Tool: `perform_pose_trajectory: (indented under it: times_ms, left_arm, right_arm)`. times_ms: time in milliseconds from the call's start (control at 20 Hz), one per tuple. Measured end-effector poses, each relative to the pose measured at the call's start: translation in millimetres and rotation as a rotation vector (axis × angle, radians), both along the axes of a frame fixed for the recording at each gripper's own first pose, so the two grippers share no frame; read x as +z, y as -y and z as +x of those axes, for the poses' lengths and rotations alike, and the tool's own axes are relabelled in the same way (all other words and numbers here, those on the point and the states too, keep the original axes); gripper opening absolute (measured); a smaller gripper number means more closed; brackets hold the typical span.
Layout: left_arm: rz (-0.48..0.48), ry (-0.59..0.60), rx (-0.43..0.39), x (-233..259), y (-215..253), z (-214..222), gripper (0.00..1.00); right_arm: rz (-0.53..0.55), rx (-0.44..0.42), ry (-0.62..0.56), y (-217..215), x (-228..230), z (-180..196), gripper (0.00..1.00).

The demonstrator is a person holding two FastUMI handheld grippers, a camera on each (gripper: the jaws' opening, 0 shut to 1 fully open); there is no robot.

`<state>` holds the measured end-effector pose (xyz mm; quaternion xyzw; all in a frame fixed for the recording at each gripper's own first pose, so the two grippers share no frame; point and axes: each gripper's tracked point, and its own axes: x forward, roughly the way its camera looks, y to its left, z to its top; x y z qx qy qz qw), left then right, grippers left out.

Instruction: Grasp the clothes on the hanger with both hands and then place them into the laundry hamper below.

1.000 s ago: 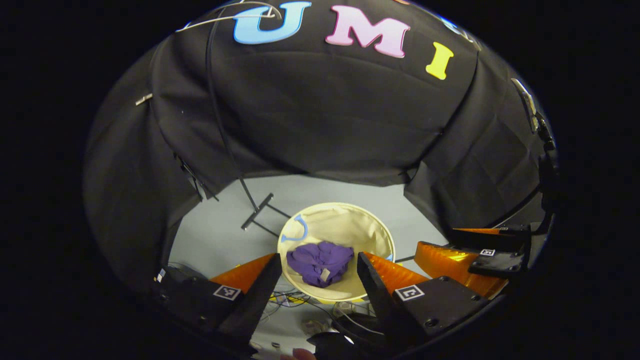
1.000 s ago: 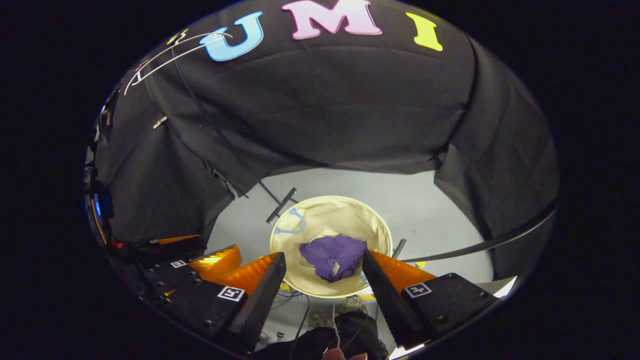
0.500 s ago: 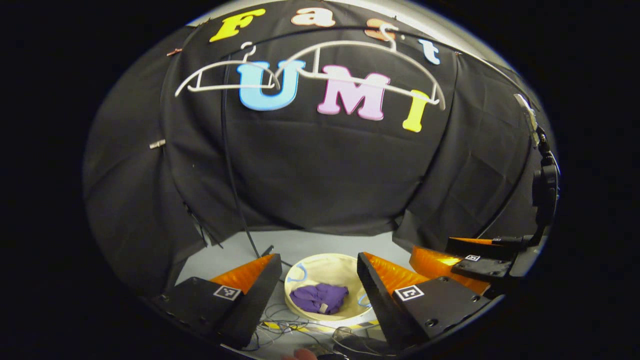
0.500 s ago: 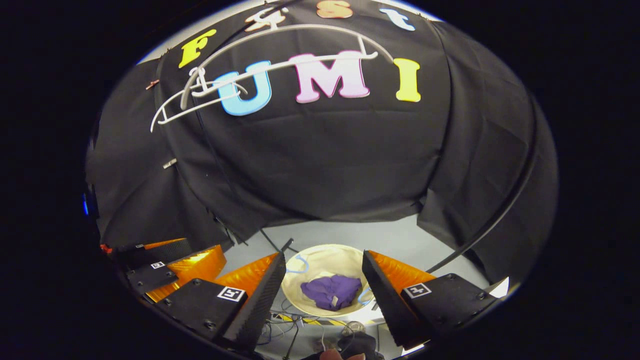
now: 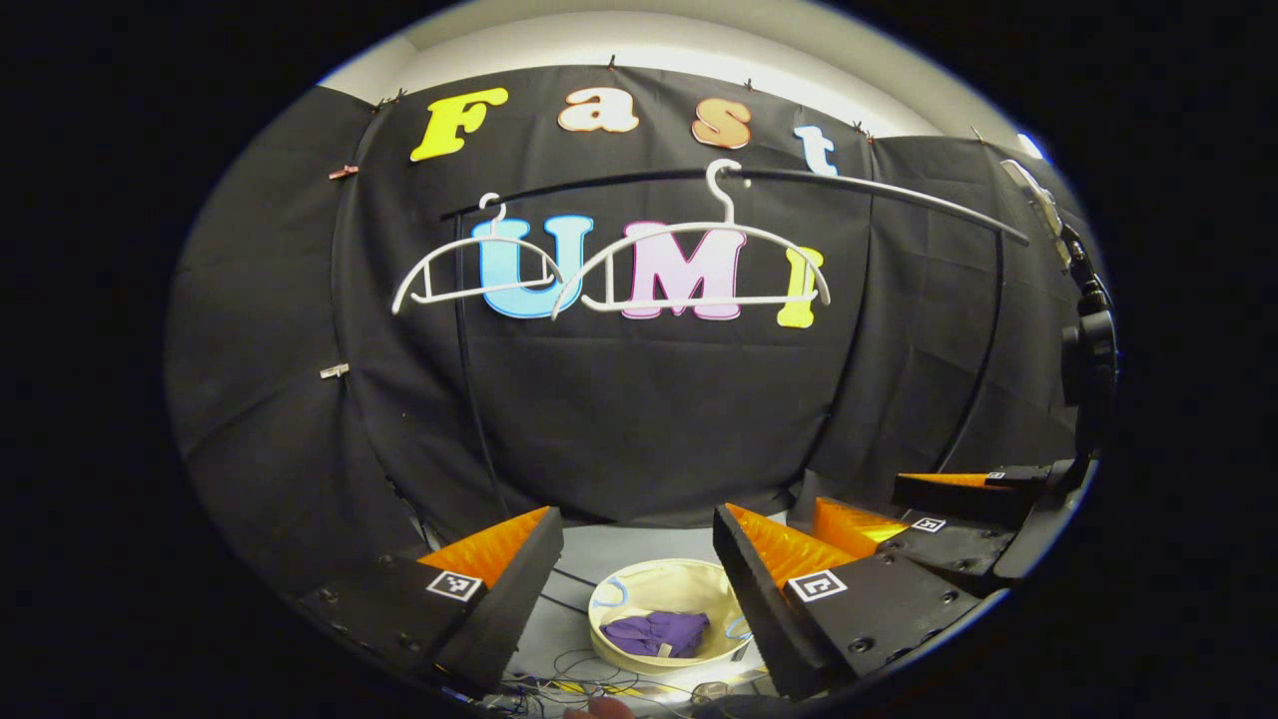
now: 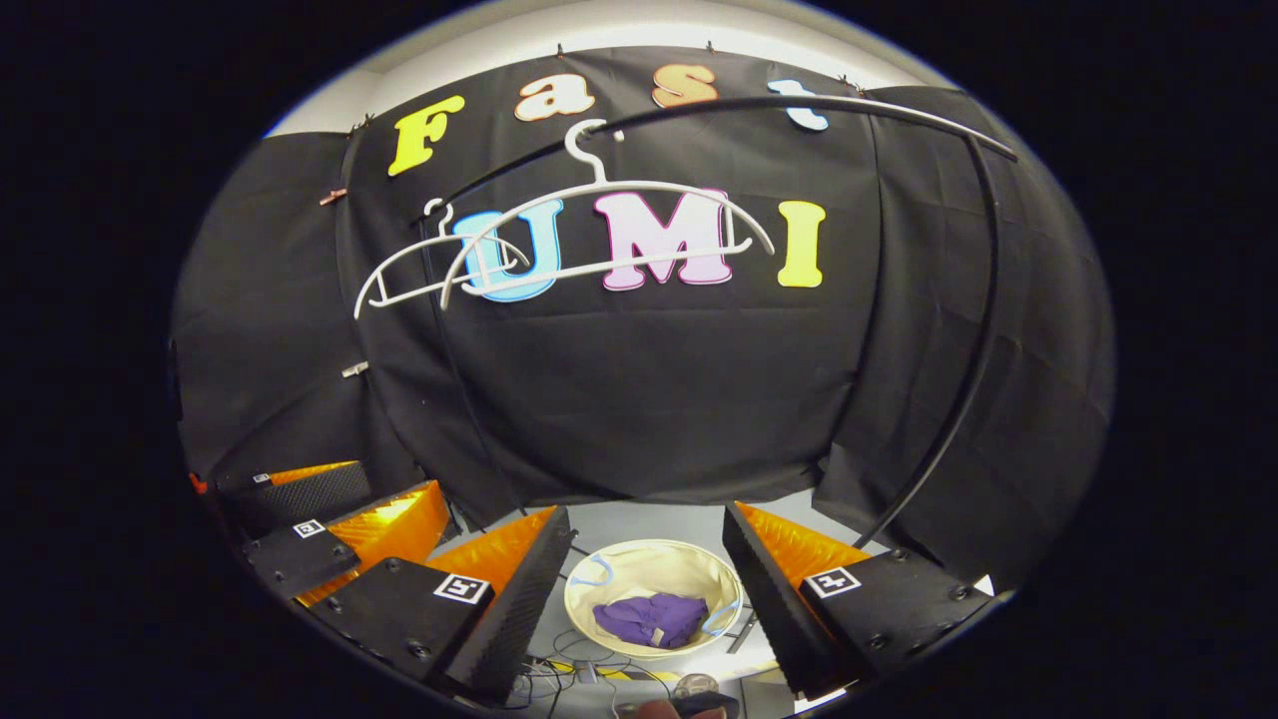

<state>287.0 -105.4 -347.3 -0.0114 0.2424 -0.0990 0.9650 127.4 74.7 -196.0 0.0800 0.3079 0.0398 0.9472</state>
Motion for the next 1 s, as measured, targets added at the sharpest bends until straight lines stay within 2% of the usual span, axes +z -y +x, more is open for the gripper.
perform_pose_trajectory:
  times_ms: [300,550,600,700,750,850,900,950,1000]
  left_arm:
    - [-0.008,0.092,0.018,27.9,-4.2,-2.3,0.95]
    - [-0.011,0.182,0.054,73.9,-16.5,-11.0,0.94]
    - [-0.017,0.198,0.062,81.2,-19.2,-13.6,0.91]
    - [-0.025,0.228,0.075,93.5,-21.6,-15.7,0.94]
    - [-0.025,0.245,0.085,98.6,-24.0,-16.4,0.90]
    - [-0.030,0.278,0.103,113.9,-28.3,-15.3,0.94]
    - [-0.035,0.295,0.110,121.3,-30.5,-15.9,0.90]
    - [-0.038,0.308,0.113,126.9,-31.8,-14.9,0.94]
    - [-0.036,0.318,0.115,130.6,-34.5,-16.3,0.93]
  right_arm:
    - [-0.034,0.006,0.126,3.3,54.8,-9.0,0.98]
    - [-0.041,0.034,0.225,0.0,98.3,-5.9,0.98]
    - [-0.036,0.036,0.245,-0.5,105.1,-4.9,0.98]
    - [-0.021,0.030,0.290,-2.7,124.4,-3.5,0.98]
    - [-0.017,0.031,0.308,-5.1,130.5,-2.3,0.98]
    - [-0.025,0.034,0.337,-6.5,140.8,-2.0,0.98]
    - [-0.026,0.034,0.352,-7.6,146.9,-1.0,0.98]
    - [-0.025,0.031,0.368,-9.0,150.6,-4.2,0.98]
    - [-0.023,0.026,0.385,-9.0,157.4,-3.5,0.98]
